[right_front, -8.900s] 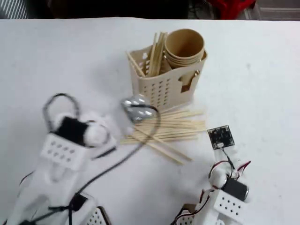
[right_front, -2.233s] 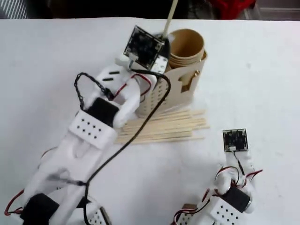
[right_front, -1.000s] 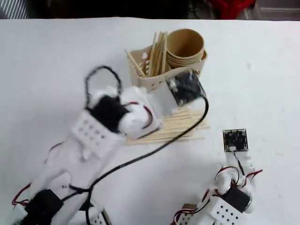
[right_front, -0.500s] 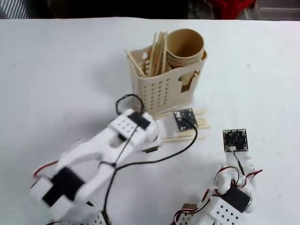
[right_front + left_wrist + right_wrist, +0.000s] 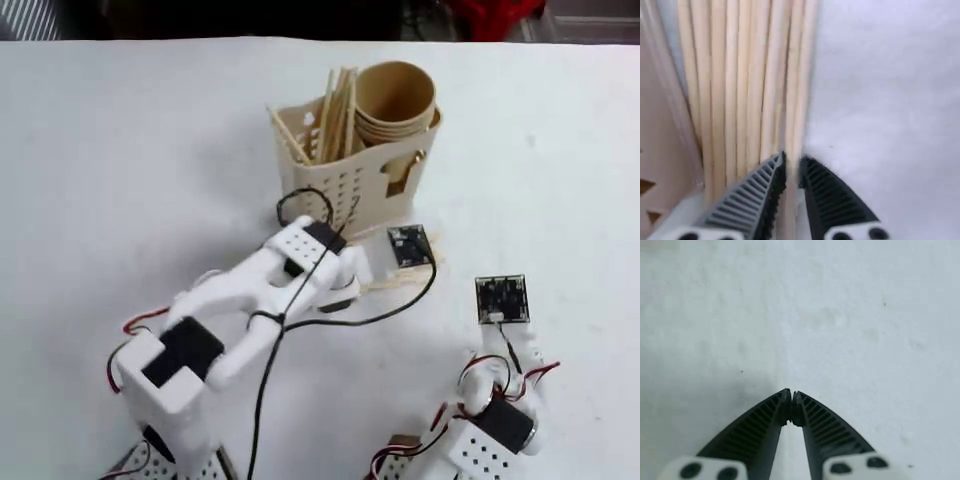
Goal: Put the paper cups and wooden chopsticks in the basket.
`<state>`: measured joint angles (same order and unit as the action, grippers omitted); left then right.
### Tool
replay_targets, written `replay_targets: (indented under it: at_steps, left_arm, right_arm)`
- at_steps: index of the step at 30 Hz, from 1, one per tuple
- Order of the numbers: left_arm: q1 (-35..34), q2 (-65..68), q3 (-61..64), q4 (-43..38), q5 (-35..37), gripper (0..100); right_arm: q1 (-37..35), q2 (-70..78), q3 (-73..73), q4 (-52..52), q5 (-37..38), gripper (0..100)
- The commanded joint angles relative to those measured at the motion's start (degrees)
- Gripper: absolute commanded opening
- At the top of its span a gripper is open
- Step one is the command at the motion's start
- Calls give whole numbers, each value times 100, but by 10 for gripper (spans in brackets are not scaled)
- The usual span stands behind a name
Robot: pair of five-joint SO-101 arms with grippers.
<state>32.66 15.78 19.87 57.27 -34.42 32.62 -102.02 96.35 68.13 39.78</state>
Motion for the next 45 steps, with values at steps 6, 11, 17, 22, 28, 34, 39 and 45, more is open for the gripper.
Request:
replay_targets:
  at_steps: [6, 11, 17, 22, 28, 34, 39, 45]
  left_arm:
    - [-92, -13, -220, 88, -35, 24]
    - [-92, -347, -229, 316, -18, 24]
    - [-92, -1560, -185, 835, -9, 24]
    - [-92, -2334, -185, 1187, 18, 24]
    - [-101, -2615, -176, 1231, 273, 24]
    - [-119, -3222, -360, 1108, 659, 24]
    - [-400, -4242, -695, 1081, 923, 24]
    - [-444, -4927, -1433, 651, 1248, 24]
  right_arm:
    - [4, -4, 53, -75, 70, 17]
    - [4, -4, 53, -75, 70, 17]
    - [4, -4, 53, -75, 70, 17]
    - [4, -4, 53, -75, 70, 17]
    - [4, -4, 53, -75, 70, 17]
    - [4, -4, 53, -75, 70, 17]
    - [4, -4, 53, -75, 70, 17]
    - [4, -4, 53, -75, 70, 17]
